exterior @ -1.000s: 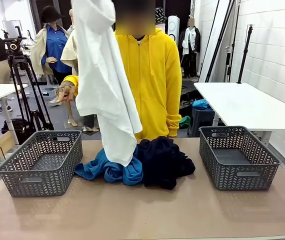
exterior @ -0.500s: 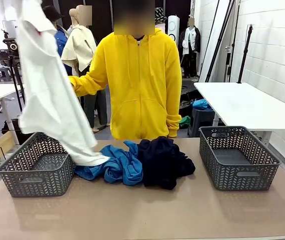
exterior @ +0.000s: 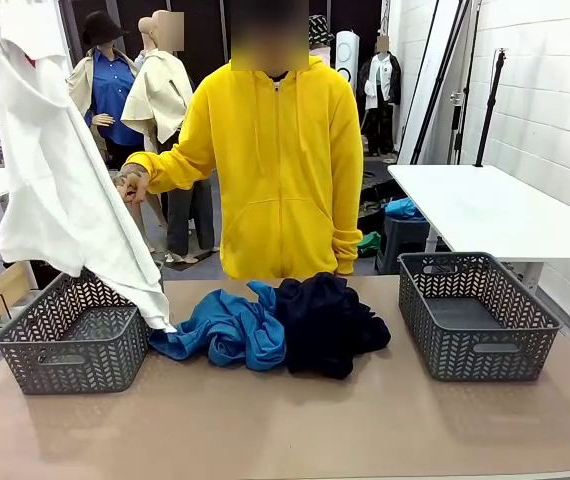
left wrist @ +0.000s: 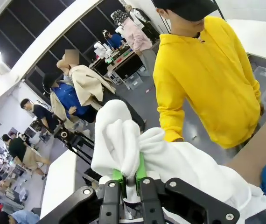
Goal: Sort the tops and bottoms.
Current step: Sort the clothes according to human instructions.
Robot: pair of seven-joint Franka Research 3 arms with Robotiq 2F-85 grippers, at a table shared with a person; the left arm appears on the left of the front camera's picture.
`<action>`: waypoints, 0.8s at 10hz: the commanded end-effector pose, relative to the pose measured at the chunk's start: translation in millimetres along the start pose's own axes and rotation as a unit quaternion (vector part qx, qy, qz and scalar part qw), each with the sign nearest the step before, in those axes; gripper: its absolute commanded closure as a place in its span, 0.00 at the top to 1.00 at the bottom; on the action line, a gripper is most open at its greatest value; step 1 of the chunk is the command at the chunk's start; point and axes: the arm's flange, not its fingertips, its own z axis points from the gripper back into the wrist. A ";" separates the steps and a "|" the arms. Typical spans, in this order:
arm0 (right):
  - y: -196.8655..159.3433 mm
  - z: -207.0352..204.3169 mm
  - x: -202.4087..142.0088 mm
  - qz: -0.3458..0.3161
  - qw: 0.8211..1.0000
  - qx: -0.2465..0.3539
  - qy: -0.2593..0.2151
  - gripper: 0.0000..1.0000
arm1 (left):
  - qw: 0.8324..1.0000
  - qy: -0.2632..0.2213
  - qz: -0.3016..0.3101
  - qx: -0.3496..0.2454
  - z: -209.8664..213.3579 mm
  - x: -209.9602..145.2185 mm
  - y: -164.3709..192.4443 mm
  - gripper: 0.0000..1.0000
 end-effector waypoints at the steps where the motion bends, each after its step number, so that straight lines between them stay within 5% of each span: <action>1: -0.7 0.6 -1.0 0.002 1.000 0.001 0.002 1.00 | 0.999 0.001 0.022 -0.029 18.9 -19.1 -25.6 0.00; 7: -0.7 0.6 -1.0 0.002 1.000 0.001 0.002 1.00 | 0.996 0.046 0.040 -0.061 21.0 -116.8 -127.0 0.00; 8: -0.7 0.6 -1.0 0.002 1.000 0.001 0.002 1.00 | 0.995 0.035 0.041 -0.089 25.3 -88.5 -106.3 0.00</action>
